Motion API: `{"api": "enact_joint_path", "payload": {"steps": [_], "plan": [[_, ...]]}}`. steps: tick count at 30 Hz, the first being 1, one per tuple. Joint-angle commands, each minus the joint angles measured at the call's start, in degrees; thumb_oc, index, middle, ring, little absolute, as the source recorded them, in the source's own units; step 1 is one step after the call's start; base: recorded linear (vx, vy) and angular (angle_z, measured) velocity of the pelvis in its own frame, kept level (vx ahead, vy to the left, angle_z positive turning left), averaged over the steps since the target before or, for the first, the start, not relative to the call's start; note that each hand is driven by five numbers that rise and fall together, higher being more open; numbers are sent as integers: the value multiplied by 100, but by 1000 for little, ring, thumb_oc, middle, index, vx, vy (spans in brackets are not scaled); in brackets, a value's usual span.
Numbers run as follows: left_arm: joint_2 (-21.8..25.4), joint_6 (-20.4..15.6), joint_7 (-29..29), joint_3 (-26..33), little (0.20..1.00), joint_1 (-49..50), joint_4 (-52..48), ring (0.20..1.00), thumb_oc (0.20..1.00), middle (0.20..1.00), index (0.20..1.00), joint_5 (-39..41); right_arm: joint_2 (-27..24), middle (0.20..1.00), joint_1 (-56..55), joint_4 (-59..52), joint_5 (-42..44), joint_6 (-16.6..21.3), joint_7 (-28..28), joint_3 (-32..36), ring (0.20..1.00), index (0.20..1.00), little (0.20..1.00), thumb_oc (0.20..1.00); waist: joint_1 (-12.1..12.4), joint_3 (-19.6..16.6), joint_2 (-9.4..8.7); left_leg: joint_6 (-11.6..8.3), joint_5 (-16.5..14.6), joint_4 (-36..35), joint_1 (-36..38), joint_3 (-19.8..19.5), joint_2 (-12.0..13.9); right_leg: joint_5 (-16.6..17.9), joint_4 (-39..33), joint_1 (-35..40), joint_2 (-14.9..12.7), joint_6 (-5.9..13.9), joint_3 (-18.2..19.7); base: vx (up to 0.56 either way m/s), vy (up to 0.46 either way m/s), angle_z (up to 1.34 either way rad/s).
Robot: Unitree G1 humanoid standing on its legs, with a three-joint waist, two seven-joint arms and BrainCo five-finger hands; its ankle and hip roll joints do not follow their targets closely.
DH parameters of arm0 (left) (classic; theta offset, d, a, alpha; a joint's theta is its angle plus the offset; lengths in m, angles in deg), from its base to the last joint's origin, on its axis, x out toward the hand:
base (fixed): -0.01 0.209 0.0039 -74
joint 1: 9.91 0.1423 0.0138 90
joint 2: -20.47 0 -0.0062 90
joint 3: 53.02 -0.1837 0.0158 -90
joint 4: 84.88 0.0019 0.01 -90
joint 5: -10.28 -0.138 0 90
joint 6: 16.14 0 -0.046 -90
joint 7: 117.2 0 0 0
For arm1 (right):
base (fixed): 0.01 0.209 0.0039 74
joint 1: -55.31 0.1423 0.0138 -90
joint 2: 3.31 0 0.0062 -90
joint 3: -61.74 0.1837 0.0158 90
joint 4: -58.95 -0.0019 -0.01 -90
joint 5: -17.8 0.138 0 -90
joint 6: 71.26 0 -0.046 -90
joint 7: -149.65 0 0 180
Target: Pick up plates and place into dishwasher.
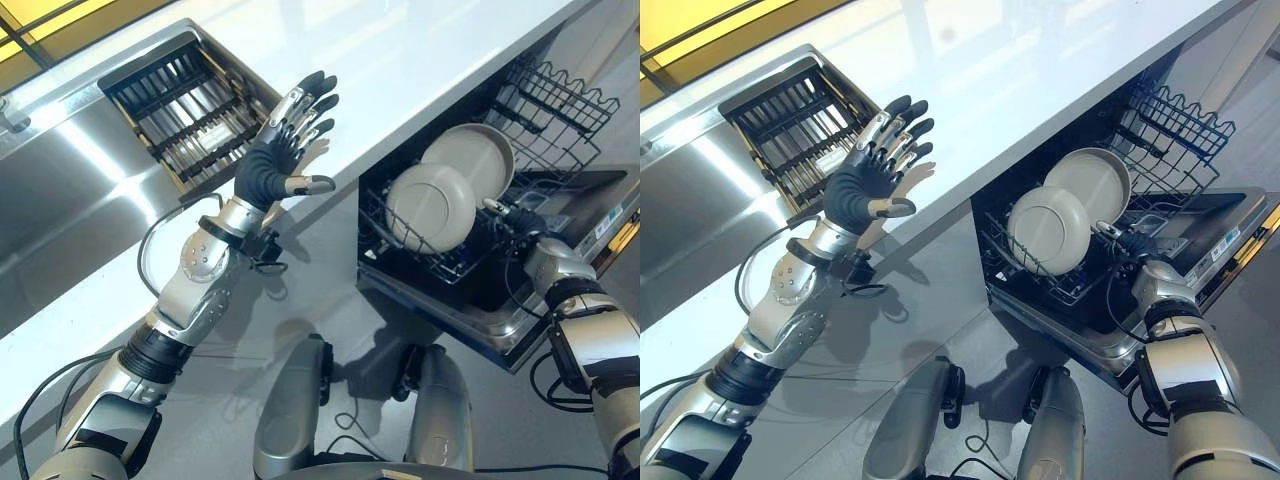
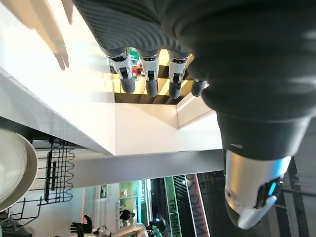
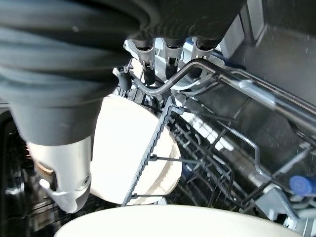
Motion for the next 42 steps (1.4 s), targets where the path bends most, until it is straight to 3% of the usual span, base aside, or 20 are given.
{"api": "enact_joint_path", "payload": {"steps": [1,2,8,13,21,27,30,35,40,42], "plan": [[79,-72,-167,213,1000,512,-58,1000,1000,1000,1000,190,284,1000,633,-845,508,387,-810,21,1000,1000,1000,1000,390,39,35,556,-528,-140,142,164,-222,-861,361,461,117,-278,136,8,-40,7],[116,-105,-252,224,1000,492,-44,1000,1000,1000,1000,225,251,1000,764,-903,545,374,-834,2,1000,1000,1000,1000,412,31,26,569,-354,-218,92,194,-210,-718,280,434,90,-335,56,8,-46,6],[241,-390,-844,215,1000,343,-164,1000,1000,1000,1000,501,77,1000,1353,-949,829,227,-914,-174,1000,1000,1000,1000,530,-82,-31,524,-304,-350,177,136,-195,-710,175,580,77,-337,-49,4,-44,6],[316,-366,-584,201,1000,235,-139,1000,1000,1000,1000,459,-3,1000,1726,-700,680,15,-762,-407,1000,1000,1000,1000,608,-157,-65,507,-262,-441,280,82,-169,-724,104,738,94,-371,-109,43,-29,4],[355,-463,-503,269,1000,246,-5,1000,1000,1000,1000,681,-144,1000,2154,-357,905,60,-694,-416,1000,1000,1000,1000,733,-236,-72,462,-264,-428,275,23,-209,-727,46,832,60,-373,-197,-1,-8,8],[350,-619,-625,298,1000,354,-80,1000,1000,1000,1000,665,-317,1000,1853,-335,736,173,-565,-275,1000,1000,1000,1000,678,-221,-110,473,-298,-365,241,46,-195,-719,66,789,67,-366,-168,-66,34,4],[289,-729,-576,258,1000,352,-89,1000,1000,1000,1000,617,-408,1000,1492,-371,-134,465,65,-225,1000,1000,1000,1000,568,-215,-153,501,-333,-348,274,114,-141,-691,52,781,77,-345,-103,-67,76,-1],[86,-848,-301,58,1000,333,-97,1000,1000,1000,1000,252,-470,1000,816,-580,-1593,550,1423,-181,1000,1000,1000,1000,347,-184,-239,583,-397,-353,385,236,-41,-616,-29,795,163,-318,68,-66,76,0],[-16,-1001,115,-161,1000,251,-195,1000,1000,1000,1000,-41,-509,1000,46,-1137,-2394,588,2984,-15,1000,1000,1000,1000,36,-129,-302,646,-465,-360,479,378,51,-556,-138,817,300,-313,265,-66,74,-13],[-87,-1051,186,-212,1000,275,-227,1000,1000,1000,1000,-146,-433,1000,-358,-1461,-2861,691,3966,190,1000,1000,1000,1000,-91,-110,-308,656,-489,-381,540,430,79,-529,-194,855,356,-293,336,-35,71,-16]]}}
